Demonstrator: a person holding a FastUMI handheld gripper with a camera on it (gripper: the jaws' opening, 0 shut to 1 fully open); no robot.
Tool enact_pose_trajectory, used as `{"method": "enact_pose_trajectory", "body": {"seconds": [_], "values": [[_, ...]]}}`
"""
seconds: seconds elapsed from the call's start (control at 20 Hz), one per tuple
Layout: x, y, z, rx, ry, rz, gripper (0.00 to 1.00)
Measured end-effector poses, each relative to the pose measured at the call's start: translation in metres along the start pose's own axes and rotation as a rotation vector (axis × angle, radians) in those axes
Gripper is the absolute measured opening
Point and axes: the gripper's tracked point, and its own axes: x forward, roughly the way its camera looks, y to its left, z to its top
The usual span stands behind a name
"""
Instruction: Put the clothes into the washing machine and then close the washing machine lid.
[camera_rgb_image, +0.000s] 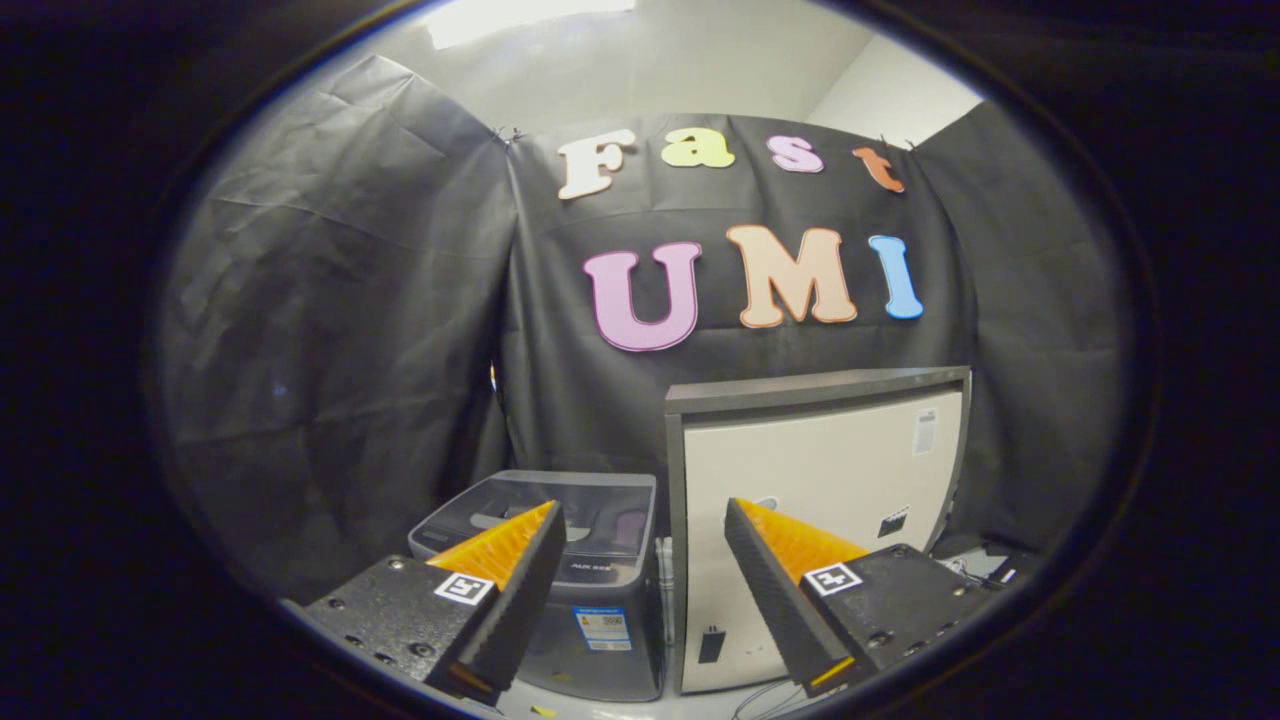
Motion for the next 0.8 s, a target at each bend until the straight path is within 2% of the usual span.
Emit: {"method": "enact_pose_trajectory", "body": {"seconds": [0.3, 0.5, 0.8], "values": [[0.014, -0.015, 0.005, -0.004, -0.034, -0.01, 0.97], [0.026, -0.009, 0.008, -0.033, -0.055, 0.024, 0.97], [0.038, -0.009, 0.002, 0.013, -0.068, 0.029, 0.97]]}}
